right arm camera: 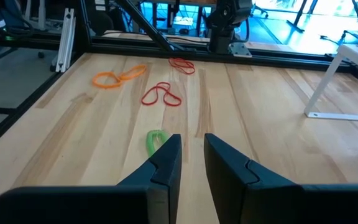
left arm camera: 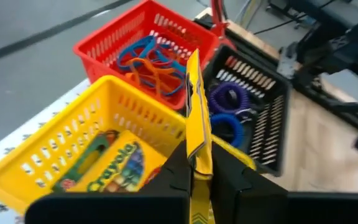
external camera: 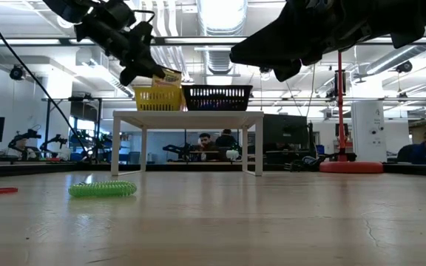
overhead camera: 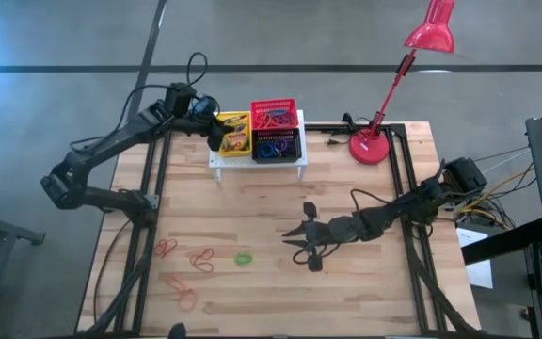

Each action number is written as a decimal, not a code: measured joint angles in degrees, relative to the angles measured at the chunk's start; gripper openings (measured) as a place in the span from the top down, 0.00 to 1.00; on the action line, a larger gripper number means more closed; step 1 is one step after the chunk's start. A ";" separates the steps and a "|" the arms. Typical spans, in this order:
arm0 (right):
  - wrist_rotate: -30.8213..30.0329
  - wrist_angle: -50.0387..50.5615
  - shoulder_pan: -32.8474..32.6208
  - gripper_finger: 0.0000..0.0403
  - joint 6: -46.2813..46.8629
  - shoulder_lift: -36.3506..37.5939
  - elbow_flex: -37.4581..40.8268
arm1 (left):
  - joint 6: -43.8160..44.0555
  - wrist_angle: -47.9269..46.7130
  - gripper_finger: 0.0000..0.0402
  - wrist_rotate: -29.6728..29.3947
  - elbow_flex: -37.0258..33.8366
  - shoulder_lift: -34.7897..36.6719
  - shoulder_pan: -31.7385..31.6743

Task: Pick & Place Office Desk Supplies
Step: Put the crayon box into the yellow bin

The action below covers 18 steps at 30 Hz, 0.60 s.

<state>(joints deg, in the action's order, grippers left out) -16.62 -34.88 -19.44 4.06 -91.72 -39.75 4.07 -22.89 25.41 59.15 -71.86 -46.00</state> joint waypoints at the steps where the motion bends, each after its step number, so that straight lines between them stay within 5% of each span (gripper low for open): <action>1: 0.01 0.08 0.00 0.84 0.01 0.00 0.00 | 0.64 -0.27 0.94 0.69 0.33 0.11 -0.02; 18: 0.04 0.11 0.00 0.85 0.32 0.00 0.00 | -1.75 -3.83 0.88 0.98 -0.46 0.13 -0.21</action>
<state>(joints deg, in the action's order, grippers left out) -16.58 -34.76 -19.44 4.38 -91.72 -39.75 2.32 -26.72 26.40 58.68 -71.72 -46.22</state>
